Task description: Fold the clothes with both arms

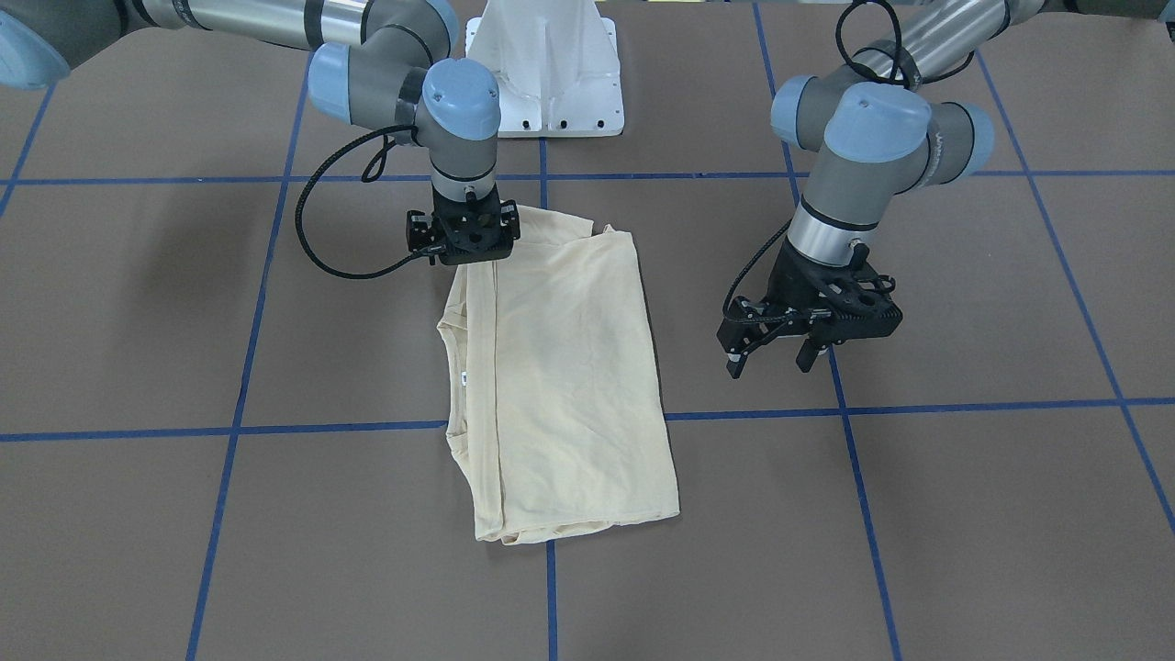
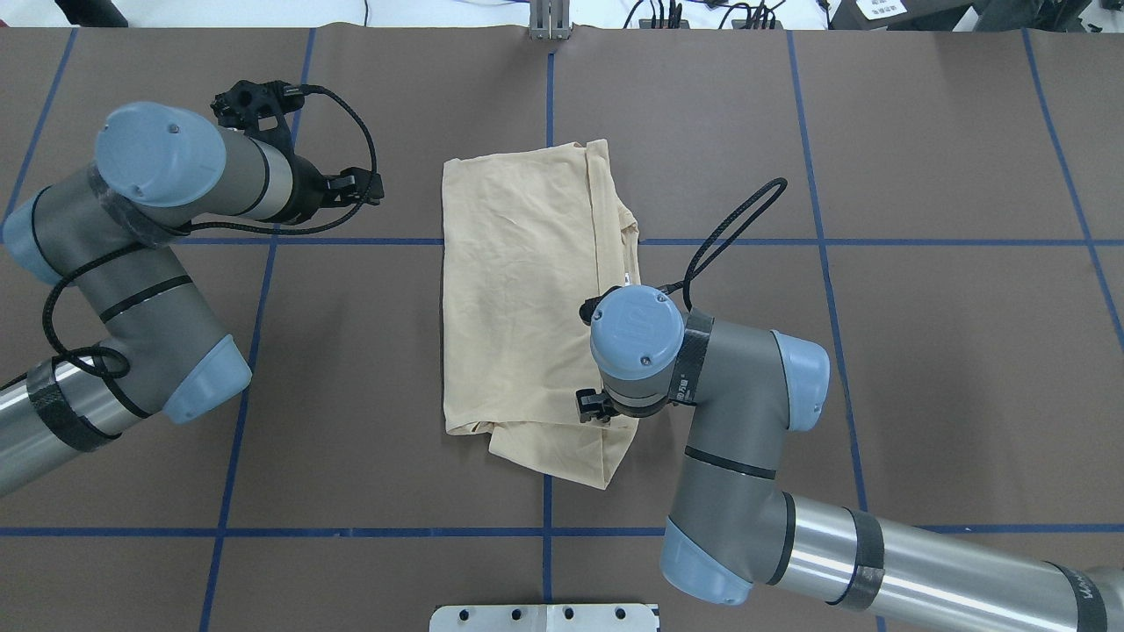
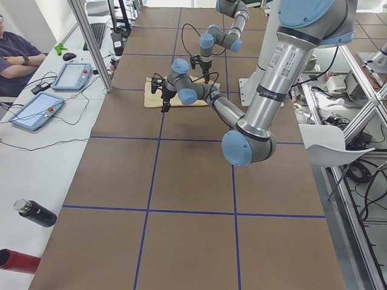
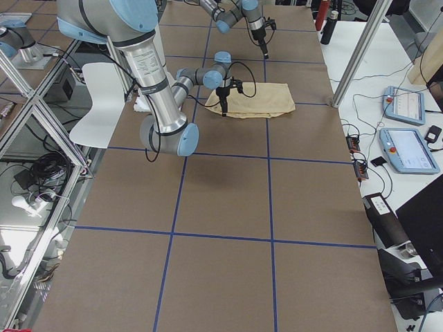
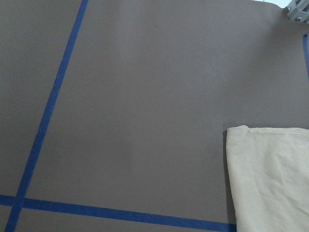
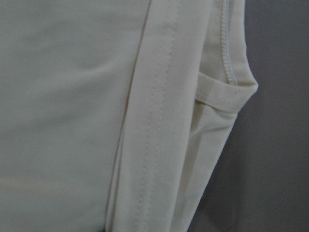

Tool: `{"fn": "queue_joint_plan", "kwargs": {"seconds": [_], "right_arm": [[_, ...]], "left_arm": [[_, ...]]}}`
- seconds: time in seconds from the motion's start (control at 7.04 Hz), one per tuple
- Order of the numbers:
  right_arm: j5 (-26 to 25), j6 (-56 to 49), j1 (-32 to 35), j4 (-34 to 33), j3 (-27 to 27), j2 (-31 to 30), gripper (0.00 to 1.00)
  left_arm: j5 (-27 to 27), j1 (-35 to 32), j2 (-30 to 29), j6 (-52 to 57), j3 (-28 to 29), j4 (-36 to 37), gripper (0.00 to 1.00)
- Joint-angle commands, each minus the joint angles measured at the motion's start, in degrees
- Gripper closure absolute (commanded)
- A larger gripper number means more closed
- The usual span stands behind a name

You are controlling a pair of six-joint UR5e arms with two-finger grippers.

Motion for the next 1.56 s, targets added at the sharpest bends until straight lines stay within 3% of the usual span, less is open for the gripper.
{"fn": "queue_joint_plan", "kwargs": {"seconds": [0.0, 0.43, 0.99, 1.28, 1.42], "right_arm": [[0.00, 0.00, 0.07, -0.70, 0.04, -0.87, 0.00], [0.18, -1.14, 1.74, -4.98, 4.05, -3.23, 0.00], [0.18, -1.94, 2.45, -5.62, 7.32, -7.38, 0.00], [-0.60, -1.85, 3.67, -4.40, 9.26, -6.24, 0.00], [-0.70, -2.46, 5.85, 0.49, 8.92, -4.93, 0.00]], "left_arm": [[0.00, 0.11, -0.01, -0.22, 0.18, -0.13, 0.00], [0.00, 0.37, -0.10, -0.48, 0.18, -0.13, 0.00], [0.00, 0.81, -0.10, -0.48, 0.18, -0.13, 0.00], [0.00, 0.81, -0.10, -0.48, 0.18, -0.13, 0.00], [0.00, 0.81, -0.01, -0.39, 0.18, -0.13, 0.00]]}}
